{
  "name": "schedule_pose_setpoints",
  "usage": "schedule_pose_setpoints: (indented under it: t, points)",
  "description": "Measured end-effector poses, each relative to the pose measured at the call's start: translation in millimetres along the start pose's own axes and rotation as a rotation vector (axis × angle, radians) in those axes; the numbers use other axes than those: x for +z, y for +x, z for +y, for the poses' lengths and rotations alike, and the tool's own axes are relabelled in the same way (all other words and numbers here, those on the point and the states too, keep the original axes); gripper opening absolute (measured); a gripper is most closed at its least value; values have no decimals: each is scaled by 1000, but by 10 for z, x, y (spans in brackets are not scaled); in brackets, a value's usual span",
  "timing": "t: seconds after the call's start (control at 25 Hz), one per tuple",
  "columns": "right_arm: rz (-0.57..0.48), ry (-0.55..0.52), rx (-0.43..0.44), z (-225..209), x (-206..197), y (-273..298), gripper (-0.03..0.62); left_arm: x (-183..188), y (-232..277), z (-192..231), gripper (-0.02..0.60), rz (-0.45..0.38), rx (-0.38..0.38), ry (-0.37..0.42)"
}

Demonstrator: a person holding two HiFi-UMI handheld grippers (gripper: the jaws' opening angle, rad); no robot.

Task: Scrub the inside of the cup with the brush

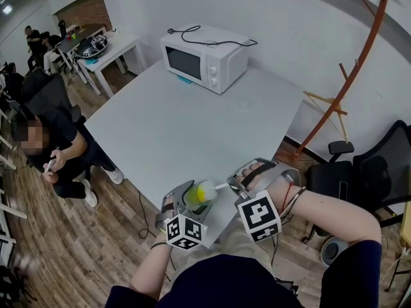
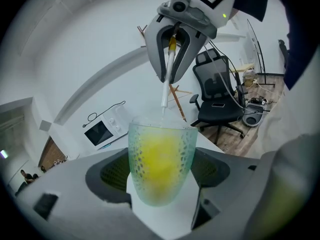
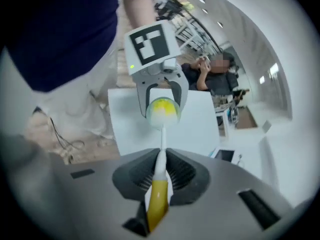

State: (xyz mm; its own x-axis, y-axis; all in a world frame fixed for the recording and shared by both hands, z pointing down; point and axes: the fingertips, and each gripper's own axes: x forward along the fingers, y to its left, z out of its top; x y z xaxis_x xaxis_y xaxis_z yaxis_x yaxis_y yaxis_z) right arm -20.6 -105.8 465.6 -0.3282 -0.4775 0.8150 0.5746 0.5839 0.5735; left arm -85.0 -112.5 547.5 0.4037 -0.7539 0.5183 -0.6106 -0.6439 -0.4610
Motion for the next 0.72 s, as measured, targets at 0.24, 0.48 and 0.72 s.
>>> schedule_pose_setpoints:
  t: [0.24, 0.48, 0.72]
  points:
    - [-95, 519, 308, 143, 38, -17, 52, 41, 4, -31, 376, -1, 18, 34]
    - [-135, 1008, 628, 331, 21, -64, 52, 93, -22, -36, 377, 9, 37, 86]
    - [-159, 1171, 738, 409, 45, -61, 52, 66, 20, -76, 377, 18, 33, 106]
